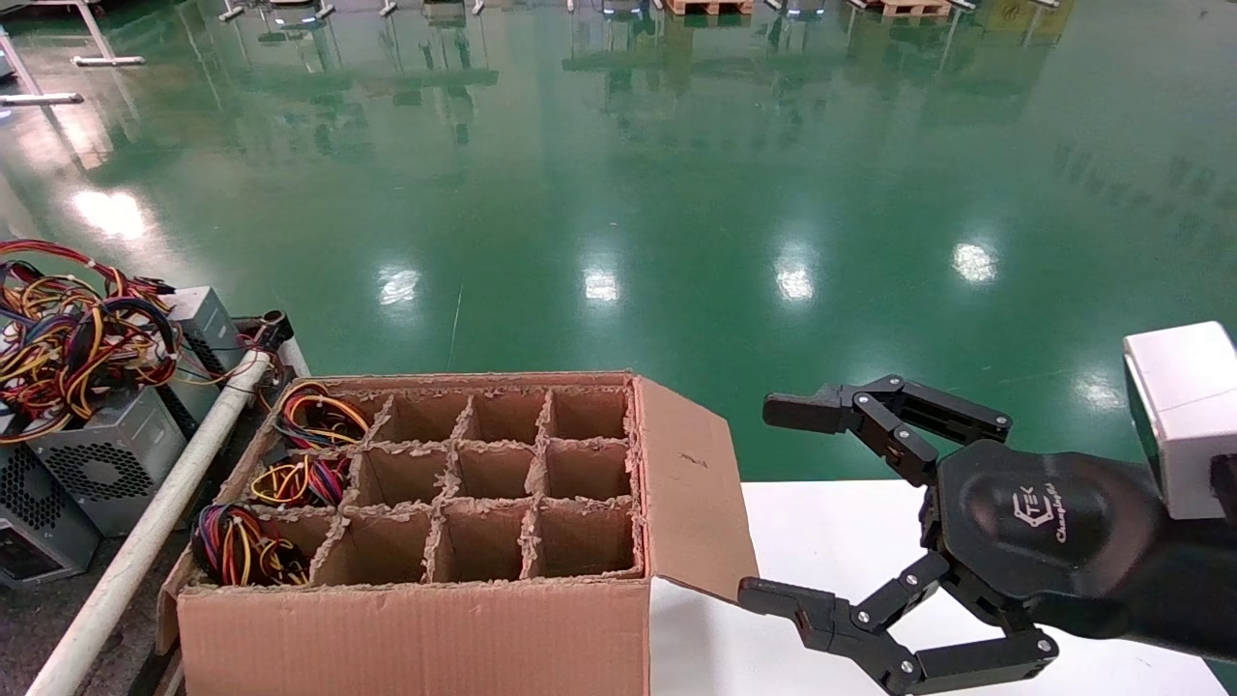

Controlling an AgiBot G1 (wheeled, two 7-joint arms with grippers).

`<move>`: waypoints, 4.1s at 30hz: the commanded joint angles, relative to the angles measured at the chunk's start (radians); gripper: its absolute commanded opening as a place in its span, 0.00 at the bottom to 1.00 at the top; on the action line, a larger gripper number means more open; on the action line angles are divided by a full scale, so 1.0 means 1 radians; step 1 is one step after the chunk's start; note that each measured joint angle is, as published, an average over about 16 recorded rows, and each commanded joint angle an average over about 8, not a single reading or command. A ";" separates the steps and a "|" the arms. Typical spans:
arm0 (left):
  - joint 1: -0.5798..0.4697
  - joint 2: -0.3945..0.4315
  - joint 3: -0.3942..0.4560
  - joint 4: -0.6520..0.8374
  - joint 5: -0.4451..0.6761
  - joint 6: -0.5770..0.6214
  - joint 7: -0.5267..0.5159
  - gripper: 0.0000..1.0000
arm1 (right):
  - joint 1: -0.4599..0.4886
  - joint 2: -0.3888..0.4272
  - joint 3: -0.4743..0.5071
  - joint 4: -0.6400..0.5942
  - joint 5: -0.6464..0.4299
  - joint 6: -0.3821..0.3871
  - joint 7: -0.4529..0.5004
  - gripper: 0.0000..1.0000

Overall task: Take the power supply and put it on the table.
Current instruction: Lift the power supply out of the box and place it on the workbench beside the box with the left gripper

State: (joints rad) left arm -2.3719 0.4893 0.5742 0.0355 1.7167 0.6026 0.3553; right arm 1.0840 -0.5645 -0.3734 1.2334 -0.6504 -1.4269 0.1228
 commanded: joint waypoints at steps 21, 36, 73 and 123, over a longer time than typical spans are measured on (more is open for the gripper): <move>0.199 0.037 0.013 0.030 0.028 0.055 -0.060 0.00 | 0.000 0.000 0.000 0.000 0.000 0.000 0.000 1.00; 0.296 0.080 0.001 0.007 0.015 0.054 -0.098 0.00 | 0.000 0.000 0.000 0.000 0.000 0.000 0.000 1.00; 0.439 0.153 -0.053 -0.039 -0.060 0.024 -0.114 0.00 | 0.000 0.000 0.000 0.000 0.000 0.000 0.000 1.00; 0.473 0.149 -0.056 -0.041 -0.064 0.010 -0.044 1.00 | 0.000 0.000 0.000 0.000 0.000 0.000 0.000 1.00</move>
State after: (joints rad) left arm -1.9035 0.6384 0.5215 -0.0020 1.6571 0.6202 0.3070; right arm 1.0838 -0.5644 -0.3734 1.2331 -0.6502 -1.4267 0.1227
